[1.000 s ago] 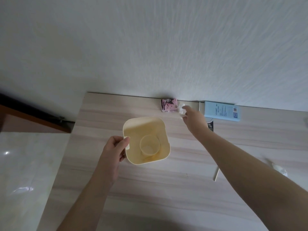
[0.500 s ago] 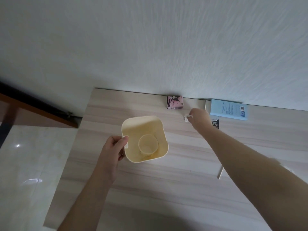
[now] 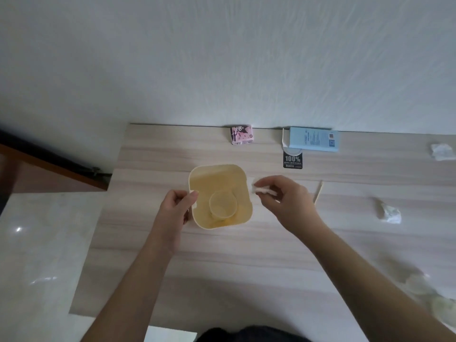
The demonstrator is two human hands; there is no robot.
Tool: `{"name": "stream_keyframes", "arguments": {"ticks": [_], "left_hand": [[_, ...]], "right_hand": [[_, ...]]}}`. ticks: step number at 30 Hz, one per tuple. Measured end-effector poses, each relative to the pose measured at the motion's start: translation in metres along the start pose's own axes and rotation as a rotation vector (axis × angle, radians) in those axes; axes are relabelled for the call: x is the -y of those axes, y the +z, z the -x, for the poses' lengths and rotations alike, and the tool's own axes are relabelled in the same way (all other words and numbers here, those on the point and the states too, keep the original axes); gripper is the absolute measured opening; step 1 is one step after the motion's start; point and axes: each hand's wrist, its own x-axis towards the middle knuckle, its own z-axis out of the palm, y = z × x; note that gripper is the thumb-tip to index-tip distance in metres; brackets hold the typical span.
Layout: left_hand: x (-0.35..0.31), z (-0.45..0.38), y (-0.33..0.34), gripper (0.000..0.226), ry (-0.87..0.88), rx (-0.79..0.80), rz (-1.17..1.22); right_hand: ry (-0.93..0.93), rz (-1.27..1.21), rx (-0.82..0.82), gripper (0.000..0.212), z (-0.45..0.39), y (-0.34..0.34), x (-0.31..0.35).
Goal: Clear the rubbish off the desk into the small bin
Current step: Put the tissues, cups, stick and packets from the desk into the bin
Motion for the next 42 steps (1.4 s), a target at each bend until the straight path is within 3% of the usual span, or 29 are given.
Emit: {"name": "stream_keyframes", "arguments": {"ticks": [6, 14, 20, 26, 31, 42], "left_hand": [[0.007, 0.032, 0.018, 0.017, 0.111, 0.097, -0.041], [0.021, 0.068, 0.027, 0.027, 0.166, 0.280, 0.008], [0.025, 0.076, 0.015, 0.036, 0.150, 0.314, 0.065], [0.025, 0.073, -0.023, 0.034, 0.081, 0.360, 0.072], [0.035, 0.071, -0.047, 0.023, 0.091, 0.392, 0.075], [0.040, 0.067, -0.022, 0.039, 0.067, 0.582, -0.026]], "right_hand": [[-0.209, 0.112, 0.161, 0.021, 0.048, 0.008, 0.020], [-0.216, 0.297, 0.155, 0.020, 0.079, 0.026, 0.029], [-0.119, 0.319, 0.146, 0.031, 0.093, 0.047, 0.039], [-0.084, 0.298, 0.037, 0.030, 0.125, 0.060, 0.053], [-0.143, 0.302, -0.192, 0.020, 0.146, 0.061, 0.065], [0.126, 0.487, -0.506, 0.019, 0.207, 0.004, 0.026]]}}
